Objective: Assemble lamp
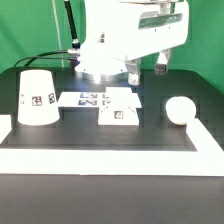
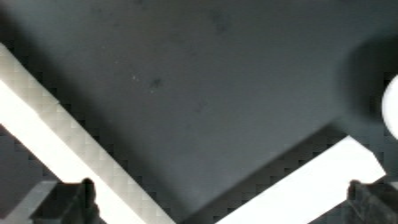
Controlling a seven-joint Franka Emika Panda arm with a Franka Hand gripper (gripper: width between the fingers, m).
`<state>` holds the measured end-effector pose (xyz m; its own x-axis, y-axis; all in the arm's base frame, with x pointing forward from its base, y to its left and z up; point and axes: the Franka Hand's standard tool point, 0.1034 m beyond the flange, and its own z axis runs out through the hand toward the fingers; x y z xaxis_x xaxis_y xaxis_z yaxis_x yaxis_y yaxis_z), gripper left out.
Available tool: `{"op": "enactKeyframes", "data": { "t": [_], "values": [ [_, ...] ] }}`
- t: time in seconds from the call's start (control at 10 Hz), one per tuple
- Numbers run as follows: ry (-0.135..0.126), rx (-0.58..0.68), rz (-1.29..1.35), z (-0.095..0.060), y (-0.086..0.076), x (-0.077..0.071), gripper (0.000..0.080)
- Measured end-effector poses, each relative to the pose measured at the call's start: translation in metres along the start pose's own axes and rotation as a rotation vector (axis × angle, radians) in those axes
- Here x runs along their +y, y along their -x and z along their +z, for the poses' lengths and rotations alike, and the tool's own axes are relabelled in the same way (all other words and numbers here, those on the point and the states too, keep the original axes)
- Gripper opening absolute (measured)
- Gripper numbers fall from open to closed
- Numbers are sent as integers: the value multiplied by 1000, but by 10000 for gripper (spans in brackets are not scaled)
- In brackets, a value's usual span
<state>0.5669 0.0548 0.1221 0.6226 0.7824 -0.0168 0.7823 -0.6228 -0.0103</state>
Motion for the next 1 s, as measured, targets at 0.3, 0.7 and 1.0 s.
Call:
{"op": "enactKeyframes", "data": {
  "t": [0.3, 0.7, 1.0],
  "values": [
    [0, 0, 0, 0, 0, 0, 700],
    [4, -2, 117, 3, 17, -15, 700],
    [8, 3, 152, 11, 27, -21, 700]
  ]
}}
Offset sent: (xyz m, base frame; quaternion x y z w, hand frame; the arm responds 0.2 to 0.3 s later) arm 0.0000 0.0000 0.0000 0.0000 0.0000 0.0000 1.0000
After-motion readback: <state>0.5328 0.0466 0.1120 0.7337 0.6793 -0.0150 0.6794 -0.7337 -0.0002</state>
